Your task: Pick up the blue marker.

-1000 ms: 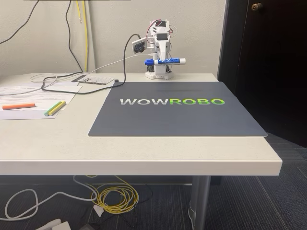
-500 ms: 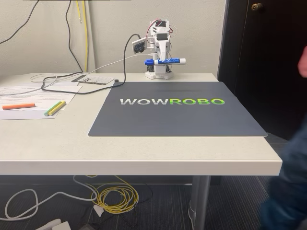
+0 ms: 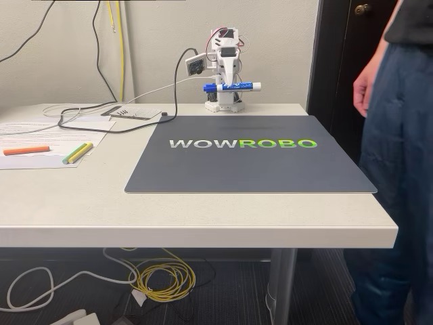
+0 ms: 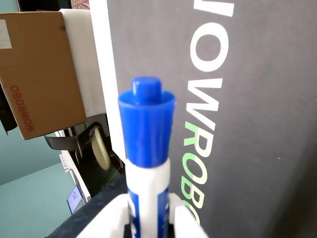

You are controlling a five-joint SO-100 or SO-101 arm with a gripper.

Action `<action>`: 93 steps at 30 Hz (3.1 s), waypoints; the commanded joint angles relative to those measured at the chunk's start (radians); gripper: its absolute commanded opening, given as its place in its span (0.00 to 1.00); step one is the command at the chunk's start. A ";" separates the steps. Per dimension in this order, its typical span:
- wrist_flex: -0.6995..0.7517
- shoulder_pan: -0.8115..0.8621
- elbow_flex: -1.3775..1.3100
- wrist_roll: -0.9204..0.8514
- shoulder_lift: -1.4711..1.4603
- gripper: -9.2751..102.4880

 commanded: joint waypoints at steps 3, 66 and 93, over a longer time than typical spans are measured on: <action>-0.018 0.003 -0.005 0.006 -0.003 0.17; 0.103 -0.097 -0.281 -0.420 -0.385 0.20; 0.173 -0.101 -0.459 -1.293 -0.850 0.30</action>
